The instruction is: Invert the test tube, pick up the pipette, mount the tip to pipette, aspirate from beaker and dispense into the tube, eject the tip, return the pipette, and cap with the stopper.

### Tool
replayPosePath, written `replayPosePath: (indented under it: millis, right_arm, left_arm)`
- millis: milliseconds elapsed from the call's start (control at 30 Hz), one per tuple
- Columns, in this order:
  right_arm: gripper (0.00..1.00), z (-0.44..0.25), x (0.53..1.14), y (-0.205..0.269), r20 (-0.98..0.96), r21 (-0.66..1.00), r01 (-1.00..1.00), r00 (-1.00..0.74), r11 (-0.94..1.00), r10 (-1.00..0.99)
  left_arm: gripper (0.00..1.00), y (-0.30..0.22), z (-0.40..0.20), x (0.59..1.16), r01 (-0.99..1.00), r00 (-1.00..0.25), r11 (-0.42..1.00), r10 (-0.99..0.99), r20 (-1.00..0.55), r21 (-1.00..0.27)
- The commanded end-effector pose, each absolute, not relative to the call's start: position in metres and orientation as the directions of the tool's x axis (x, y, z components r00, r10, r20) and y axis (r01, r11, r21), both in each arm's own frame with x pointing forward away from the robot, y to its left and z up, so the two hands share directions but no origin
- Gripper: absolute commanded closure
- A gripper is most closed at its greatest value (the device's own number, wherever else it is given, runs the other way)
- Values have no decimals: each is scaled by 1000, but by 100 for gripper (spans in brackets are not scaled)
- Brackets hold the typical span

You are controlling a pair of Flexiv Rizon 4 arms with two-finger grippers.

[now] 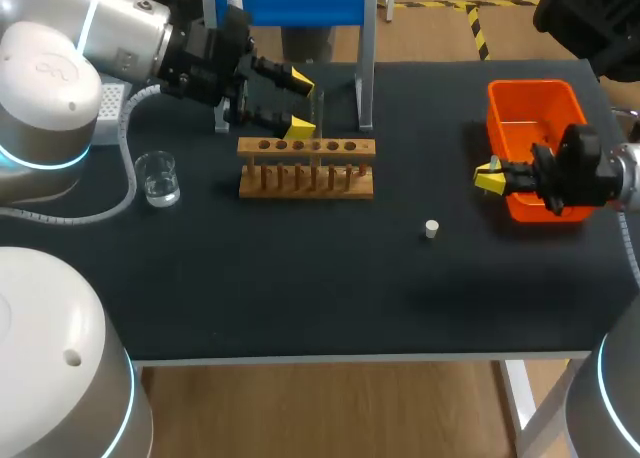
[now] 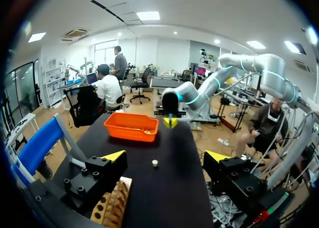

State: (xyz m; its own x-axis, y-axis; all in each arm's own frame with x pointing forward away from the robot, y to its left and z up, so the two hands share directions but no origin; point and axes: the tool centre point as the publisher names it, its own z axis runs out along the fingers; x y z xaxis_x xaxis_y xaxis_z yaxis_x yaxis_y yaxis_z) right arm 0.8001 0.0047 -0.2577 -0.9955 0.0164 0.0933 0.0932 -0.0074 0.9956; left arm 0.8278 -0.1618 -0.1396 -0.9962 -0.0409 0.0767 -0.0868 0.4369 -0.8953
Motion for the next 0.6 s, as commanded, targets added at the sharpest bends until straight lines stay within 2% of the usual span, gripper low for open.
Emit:
replayPosePath:
  millis: [33, 333, 600]
  right_arm:
    - [100, -258, 799, 4, 92, 996, 92, -996, -7, 17]
    - [100, -258, 799, 4, 92, 996, 92, -996, -7, 17]
    - [100, -258, 799, 4, 92, 996, 92, -996, -7, 17]
  left_arm:
    - [0, -133, -141, 836, -94, -993, 406, -105, 55, -909]
    - [0, -81, -139, 869, -93, -961, 362, -276, -11, -928]
    - [0, -73, -140, 902, -104, -885, 313, -462, -56, -944]
